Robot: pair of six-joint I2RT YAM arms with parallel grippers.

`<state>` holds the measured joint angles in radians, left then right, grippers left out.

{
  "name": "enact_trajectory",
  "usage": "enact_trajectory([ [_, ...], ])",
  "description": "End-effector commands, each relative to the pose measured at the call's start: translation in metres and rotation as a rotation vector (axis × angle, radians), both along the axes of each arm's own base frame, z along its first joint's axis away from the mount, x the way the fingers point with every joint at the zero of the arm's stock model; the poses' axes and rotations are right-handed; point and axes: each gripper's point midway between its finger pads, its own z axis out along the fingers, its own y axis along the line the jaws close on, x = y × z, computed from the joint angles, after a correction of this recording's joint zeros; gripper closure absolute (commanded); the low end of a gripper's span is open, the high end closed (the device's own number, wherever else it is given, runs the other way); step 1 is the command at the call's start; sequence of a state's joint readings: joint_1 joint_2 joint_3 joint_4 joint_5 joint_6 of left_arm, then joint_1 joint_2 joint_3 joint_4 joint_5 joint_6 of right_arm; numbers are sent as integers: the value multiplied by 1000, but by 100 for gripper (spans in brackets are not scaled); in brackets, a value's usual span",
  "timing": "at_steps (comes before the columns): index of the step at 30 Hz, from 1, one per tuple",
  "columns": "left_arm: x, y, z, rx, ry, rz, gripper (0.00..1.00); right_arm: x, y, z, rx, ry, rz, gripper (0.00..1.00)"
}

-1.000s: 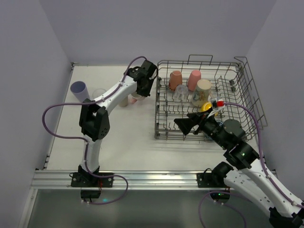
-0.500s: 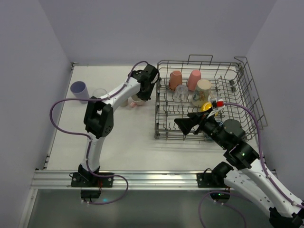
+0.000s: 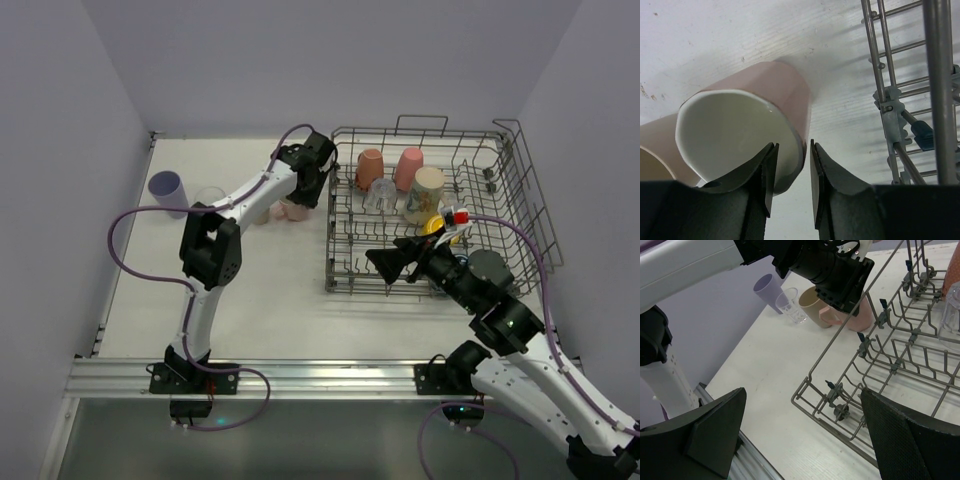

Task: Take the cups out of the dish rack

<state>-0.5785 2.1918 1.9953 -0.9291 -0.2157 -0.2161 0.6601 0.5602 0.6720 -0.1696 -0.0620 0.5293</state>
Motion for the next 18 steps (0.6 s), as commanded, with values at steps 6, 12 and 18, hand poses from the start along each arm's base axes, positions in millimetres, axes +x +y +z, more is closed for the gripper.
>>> enact_trajectory([
  [6,8,1,27,2,-67,-6,54,4,-6,10,-12,-31,-33,1],
  [12,11,1,51,-24,-122,3,44,1,-14,13,-20,-29,-59,1],
  [18,11,1,83,-69,-189,11,27,8,-40,8,-56,1,-200,1],
])
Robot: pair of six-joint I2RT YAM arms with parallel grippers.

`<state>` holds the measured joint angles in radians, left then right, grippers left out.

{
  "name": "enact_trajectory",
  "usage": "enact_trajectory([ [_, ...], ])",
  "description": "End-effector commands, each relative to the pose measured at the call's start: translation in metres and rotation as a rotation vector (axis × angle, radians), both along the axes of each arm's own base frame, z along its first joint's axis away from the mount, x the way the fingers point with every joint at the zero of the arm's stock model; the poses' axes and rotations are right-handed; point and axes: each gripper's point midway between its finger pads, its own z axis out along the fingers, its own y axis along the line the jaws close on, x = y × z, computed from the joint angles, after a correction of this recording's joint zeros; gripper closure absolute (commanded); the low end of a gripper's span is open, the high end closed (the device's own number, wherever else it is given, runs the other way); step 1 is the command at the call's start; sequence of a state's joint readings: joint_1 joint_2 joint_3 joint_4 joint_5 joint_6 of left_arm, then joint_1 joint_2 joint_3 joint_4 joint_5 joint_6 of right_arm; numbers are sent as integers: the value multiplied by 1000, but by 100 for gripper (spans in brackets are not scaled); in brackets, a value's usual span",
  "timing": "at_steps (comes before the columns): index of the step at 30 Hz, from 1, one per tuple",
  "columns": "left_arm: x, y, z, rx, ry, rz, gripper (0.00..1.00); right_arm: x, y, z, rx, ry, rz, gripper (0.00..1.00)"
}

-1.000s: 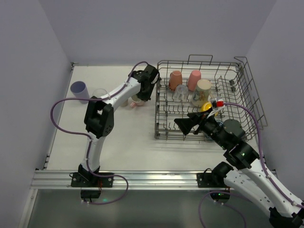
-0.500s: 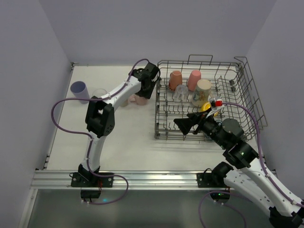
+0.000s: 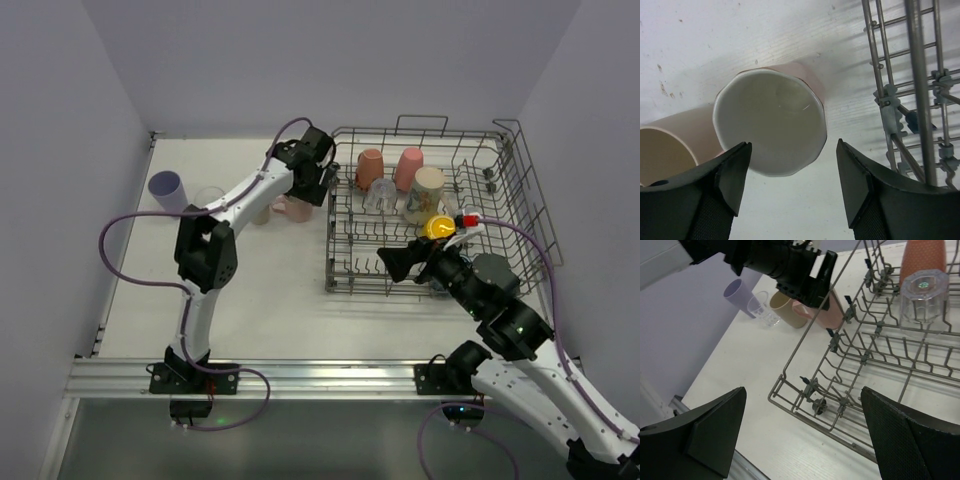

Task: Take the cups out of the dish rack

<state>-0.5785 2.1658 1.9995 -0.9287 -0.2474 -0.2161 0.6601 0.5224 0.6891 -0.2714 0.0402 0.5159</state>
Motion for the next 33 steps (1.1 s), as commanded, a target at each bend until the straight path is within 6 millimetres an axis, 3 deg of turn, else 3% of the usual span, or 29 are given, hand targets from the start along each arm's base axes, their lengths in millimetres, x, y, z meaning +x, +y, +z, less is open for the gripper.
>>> enact_trajectory([
  [1,8,-4,74,-87,-163,-6,24,5,-24,9,-28,0,-124,1],
  [6,11,-13,143,-206,-297,-21,11,13,-48,-7,-72,49,-260,1],
  [7,11,-15,158,-238,-327,-28,4,15,-56,-13,-96,63,-305,1],
  [9,4,-22,202,-345,-415,-65,0,19,-68,-19,-127,75,-369,1],
  [11,-20,-19,230,-434,-467,-99,0,26,-85,-24,-175,85,-466,1],
  [12,-27,-28,248,-511,-504,-144,0,29,-92,-25,-191,86,-502,1],
  [13,-49,-21,256,-551,-520,-169,0,33,-101,-31,-236,106,-546,1],
  [14,-61,-21,262,-594,-526,-190,0,35,-106,-29,-251,112,-570,1],
  [15,-74,-28,249,-638,-498,-245,0,37,-114,-31,-270,127,-607,1],
  [16,-100,-20,276,-697,-559,-286,0,39,-120,-38,-311,150,-632,1],
  [17,-111,-17,276,-718,-564,-306,0,40,-124,-38,-325,160,-648,1],
  [18,-122,-16,258,-727,-538,-326,0,38,-133,-44,-351,189,-683,1],
  [19,-144,-5,275,-758,-586,-349,0,38,-139,-46,-367,202,-703,1],
  [20,-154,0,274,-764,-595,-361,0,39,-145,-48,-393,218,-737,1],
  [21,-162,5,252,-751,-563,-362,0,35,-154,-53,-419,246,-765,1],
  [22,-180,17,263,-770,-611,-371,0,34,-158,-55,-435,263,-785,1],
  [23,-187,21,260,-780,-621,-378,0,34,-166,-54,-452,277,-824,1],
  [24,-193,23,237,-769,-584,-379,0,28,-171,-61,-480,313,-842,1],
  [25,-205,30,243,-789,-613,-385,0,26,-174,-62,-491,328,-853,1],
  [26,-210,32,238,-795,-616,-389,0,25,-176,-63,-504,351,-866,1],
  [27,-213,32,221,-787,-587,-390,0,20,-180,-67,-521,384,-879,1],
  [28,-218,37,220,-789,-605,-391,0,19,-181,-69,-529,399,-886,1],
  [29,-219,38,217,-792,-618,-389,0,18,-183,-71,-534,414,-891,1],
  [30,-219,39,199,-777,-599,-383,0,17,-180,-76,-536,442,-872,1],
  [33,-218,44,184,-745,-598,-378,0,18,-176,-89,-540,498,-840,1],
])
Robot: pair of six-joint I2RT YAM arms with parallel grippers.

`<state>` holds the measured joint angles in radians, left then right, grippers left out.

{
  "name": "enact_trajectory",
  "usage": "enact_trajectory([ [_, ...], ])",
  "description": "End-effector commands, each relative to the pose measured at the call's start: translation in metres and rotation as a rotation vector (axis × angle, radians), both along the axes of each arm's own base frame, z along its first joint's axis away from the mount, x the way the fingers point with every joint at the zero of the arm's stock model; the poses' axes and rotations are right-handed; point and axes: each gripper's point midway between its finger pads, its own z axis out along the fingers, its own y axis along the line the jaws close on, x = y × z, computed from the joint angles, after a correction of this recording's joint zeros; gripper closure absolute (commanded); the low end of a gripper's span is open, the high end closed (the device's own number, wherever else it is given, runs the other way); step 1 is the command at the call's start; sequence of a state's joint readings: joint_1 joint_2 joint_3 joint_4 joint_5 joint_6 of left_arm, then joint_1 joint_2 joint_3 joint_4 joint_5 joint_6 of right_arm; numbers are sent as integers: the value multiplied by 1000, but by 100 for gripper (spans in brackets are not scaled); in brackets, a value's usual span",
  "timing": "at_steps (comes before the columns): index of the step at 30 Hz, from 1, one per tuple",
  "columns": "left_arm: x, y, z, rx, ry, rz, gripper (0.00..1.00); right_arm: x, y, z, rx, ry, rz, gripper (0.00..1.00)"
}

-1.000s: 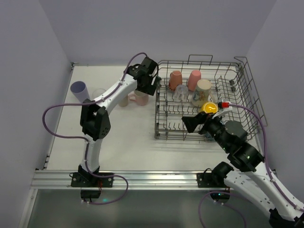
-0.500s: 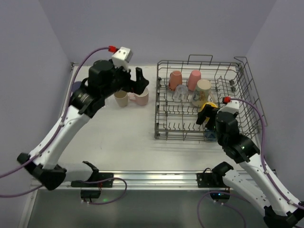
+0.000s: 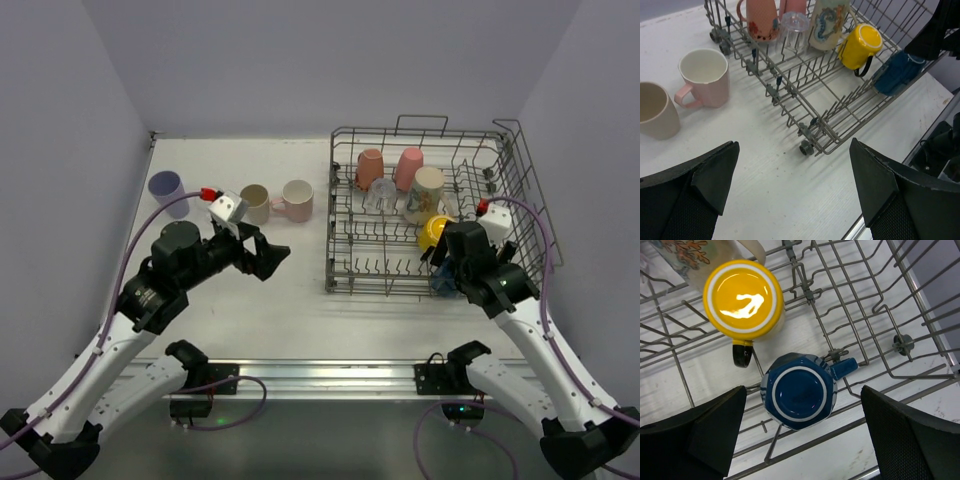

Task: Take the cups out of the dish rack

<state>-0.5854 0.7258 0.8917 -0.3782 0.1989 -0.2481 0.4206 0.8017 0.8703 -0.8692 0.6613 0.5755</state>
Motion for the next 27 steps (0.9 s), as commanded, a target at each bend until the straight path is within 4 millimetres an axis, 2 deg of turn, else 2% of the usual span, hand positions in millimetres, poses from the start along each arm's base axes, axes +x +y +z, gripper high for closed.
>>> enact_trajectory([
  [1,2,-6,-3,-12,-39,-23,0,-4,-1,-6,22,57,-28,1],
  [3,-5,-13,-6,-20,-34,-76,0,-4,-1,-11,10,82,-37,1],
  [6,-10,-13,-5,-12,-47,-74,0,-1,-2,-13,11,105,-39,1],
  [9,-13,-13,-4,-12,-55,-78,0,4,6,-17,28,145,-13,1],
  [16,-13,-11,-3,-11,-61,-69,0,6,14,-26,96,214,-3,1],
  [27,-12,-16,-9,3,-42,-77,0,3,4,-53,101,288,-105,3],
])
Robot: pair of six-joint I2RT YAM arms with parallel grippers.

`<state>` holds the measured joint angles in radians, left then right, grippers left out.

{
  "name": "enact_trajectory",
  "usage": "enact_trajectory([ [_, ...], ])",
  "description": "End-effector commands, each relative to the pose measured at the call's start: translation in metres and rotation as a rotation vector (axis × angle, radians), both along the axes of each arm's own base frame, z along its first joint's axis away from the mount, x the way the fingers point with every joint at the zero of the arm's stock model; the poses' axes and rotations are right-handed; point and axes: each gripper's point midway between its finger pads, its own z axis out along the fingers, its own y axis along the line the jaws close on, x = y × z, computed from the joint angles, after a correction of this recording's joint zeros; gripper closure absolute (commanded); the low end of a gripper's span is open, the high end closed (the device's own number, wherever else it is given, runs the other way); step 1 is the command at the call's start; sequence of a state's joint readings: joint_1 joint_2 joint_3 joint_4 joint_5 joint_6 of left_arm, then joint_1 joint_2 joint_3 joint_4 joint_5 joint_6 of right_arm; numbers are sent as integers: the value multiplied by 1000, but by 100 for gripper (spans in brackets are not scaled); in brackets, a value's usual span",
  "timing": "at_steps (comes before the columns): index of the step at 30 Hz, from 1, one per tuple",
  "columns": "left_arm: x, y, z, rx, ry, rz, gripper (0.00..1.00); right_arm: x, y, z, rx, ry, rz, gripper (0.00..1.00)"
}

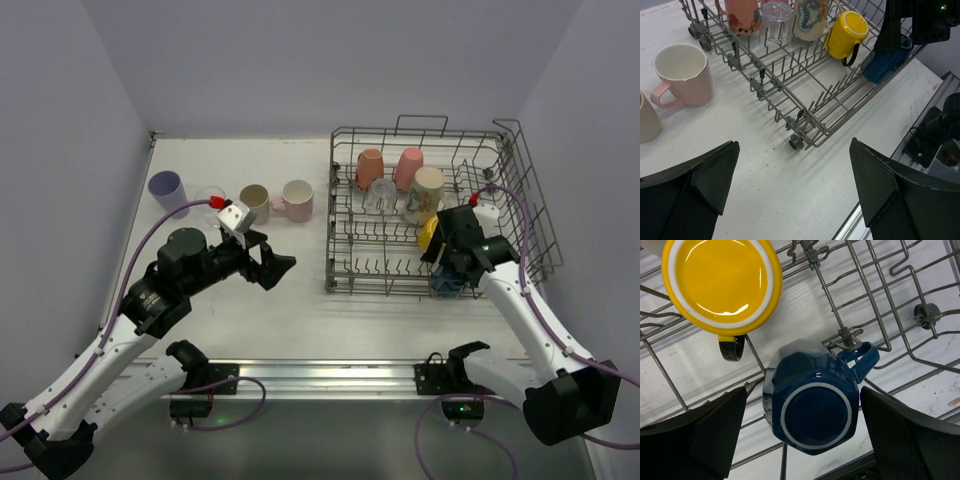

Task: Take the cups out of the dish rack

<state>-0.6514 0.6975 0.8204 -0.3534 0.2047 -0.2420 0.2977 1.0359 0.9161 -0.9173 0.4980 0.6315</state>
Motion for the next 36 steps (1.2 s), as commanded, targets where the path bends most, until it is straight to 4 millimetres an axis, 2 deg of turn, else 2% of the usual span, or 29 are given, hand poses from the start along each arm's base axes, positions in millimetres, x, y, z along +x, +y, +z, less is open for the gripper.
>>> enact_trajectory([
  [1,4,-3,10,-11,-50,-6,0,-5,-1,-11,8,52,-46,4],
  [8,5,-2,11,-13,-56,5,0,-3,-6,-13,-12,56,-74,13],
  [9,5,-1,12,-14,-59,8,0,-4,-6,-12,-9,55,-78,18],
  [12,4,-1,11,-14,-57,6,0,-7,-5,-14,1,77,-96,25],
  [13,4,-1,12,-15,-58,6,0,-8,-4,-16,1,85,-97,31],
  [15,4,-1,12,-15,-60,5,0,-10,-4,-18,2,97,-104,35],
  [16,4,-1,13,-17,-62,6,0,-11,-5,-19,2,99,-105,48],
  [18,4,-2,12,-16,-59,5,0,-11,-7,-14,-6,81,-111,53],
  [19,4,-2,11,-15,-58,3,0,-8,-10,-6,-17,58,-116,63],
  [21,4,-2,11,-15,-58,5,0,-7,-12,6,-26,29,-114,74],
  [25,4,-2,11,-16,-57,7,0,3,-13,46,-10,-96,-96,78],
  [28,5,-4,9,-14,-50,1,0,6,-13,65,-2,-153,-82,80],
  [36,3,-9,8,-20,-34,-27,0,13,-5,96,44,-253,-21,85],
])
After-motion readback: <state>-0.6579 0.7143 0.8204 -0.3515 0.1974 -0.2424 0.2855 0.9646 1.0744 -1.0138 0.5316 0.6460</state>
